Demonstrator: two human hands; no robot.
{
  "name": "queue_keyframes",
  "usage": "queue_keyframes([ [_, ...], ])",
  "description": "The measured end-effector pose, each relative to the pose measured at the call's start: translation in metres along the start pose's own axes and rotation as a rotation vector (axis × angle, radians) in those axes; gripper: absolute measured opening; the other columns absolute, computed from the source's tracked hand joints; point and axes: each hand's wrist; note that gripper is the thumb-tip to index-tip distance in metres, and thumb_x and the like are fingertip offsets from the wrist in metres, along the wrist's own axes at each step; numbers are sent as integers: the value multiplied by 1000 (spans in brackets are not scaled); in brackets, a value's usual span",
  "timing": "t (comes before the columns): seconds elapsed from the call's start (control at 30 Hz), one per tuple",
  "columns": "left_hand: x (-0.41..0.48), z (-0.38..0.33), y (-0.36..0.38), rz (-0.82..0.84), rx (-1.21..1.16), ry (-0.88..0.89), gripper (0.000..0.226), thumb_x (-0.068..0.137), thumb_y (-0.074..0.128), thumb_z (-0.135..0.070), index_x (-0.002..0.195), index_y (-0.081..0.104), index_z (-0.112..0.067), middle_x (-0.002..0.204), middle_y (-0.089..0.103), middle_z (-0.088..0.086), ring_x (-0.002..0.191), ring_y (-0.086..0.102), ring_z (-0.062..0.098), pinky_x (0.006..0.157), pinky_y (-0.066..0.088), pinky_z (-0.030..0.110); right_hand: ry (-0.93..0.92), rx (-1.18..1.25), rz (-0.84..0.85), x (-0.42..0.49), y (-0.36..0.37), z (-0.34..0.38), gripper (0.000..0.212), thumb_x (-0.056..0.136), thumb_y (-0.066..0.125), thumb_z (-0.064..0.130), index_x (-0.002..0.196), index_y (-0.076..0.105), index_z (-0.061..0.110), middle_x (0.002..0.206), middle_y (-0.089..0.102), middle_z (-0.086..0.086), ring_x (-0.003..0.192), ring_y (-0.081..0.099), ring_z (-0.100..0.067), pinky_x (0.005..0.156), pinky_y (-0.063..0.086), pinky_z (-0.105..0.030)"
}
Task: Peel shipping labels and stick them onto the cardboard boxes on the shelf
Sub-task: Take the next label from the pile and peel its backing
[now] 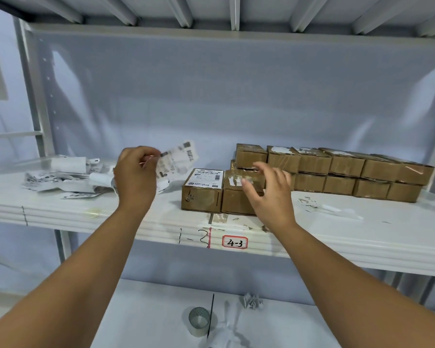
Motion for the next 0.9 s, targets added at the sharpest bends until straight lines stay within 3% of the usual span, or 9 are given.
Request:
queue_keyframes([
  [0.17, 0, -49, 8, 462, -4, 146, 17, 87, 61, -5, 81, 70, -19, 88, 60, -11, 79, 54, -3, 63, 37, 0, -23, 160, 96, 10, -13, 39, 68, 82, 66, 46, 141, 33, 37, 137, 44, 11, 129, 31, -10, 101, 31, -29],
  [0.27, -3, -66, 12, 581, -7, 175, 18, 88, 63, -8, 84, 68, -25, 90, 62, -11, 81, 56, -3, 62, 40, 3, -16, 176, 135, 18, -17, 58, 42, 89, 63, 30, 129, 52, 28, 122, 52, 10, 113, 50, -8, 91, 45, -25],
  [0.33, -6, -72, 15, 506, -48, 163, 23, 87, 63, -6, 97, 66, -26, 98, 61, -6, 81, 55, 0, 66, 42, 5, 82, 253, 95, 20, -17, 64, 18, 91, 60, 21, 108, 66, 21, 102, 60, 12, 100, 58, -9, 86, 51, -31],
  [0.43, -16, -74, 18, 211, 99, 306, 46, 82, 63, 3, 122, 56, -19, 120, 45, 4, 99, 45, 11, 84, 31, 1, 326, 508, 58, 17, -13, 66, 12, 90, 60, 12, 86, 68, 21, 91, 68, 8, 90, 64, -15, 86, 54, -43],
  [0.53, -27, -73, 19, 0, 321, 593, 34, 72, 71, 0, 104, 65, -11, 109, 51, 16, 97, 48, 33, 84, 39, 37, 538, 762, 20, 14, -13, 66, 18, 88, 59, 4, 81, 67, 18, 87, 71, 0, 87, 69, -22, 83, 56, -47],
  [0.6, -37, -70, 24, 60, 324, 744, 19, 71, 76, -4, 88, 70, -10, 95, 58, 14, 84, 52, 33, 71, 44, 40, 579, 824, 13, 12, -14, 68, 15, 87, 59, 2, 86, 67, 14, 89, 72, -3, 85, 69, -23, 82, 57, -41],
  [0.67, -52, -71, 27, 184, 220, 591, 12, 77, 75, -11, 87, 70, -10, 100, 54, 8, 88, 50, 24, 70, 46, 36, 582, 877, -22, 10, -15, 70, 14, 87, 60, 2, 83, 65, 14, 89, 72, -6, 82, 68, -24, 79, 55, -39],
  [0.77, -68, -73, 29, 247, -59, 99, 9, 82, 71, -17, 89, 67, -20, 111, 39, -4, 95, 52, 11, 82, 42, 20, 597, 924, -75, 8, -16, 74, 10, 88, 60, 6, 84, 62, 15, 92, 72, -6, 86, 69, -24, 76, 56, -38],
  [0.9, -75, -81, 30, 291, -364, -223, 14, 86, 64, -9, 92, 64, -22, 102, 55, -5, 70, 61, -10, 66, 45, 8, 624, 987, -110, 4, -19, 74, 9, 92, 55, 7, 88, 57, 14, 91, 70, -3, 77, 69, -15, 65, 57, -30],
])
Point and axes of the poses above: each hand's wrist, its own x-axis towards the middle knuckle, its own y-axis out of the palm, z = x × y
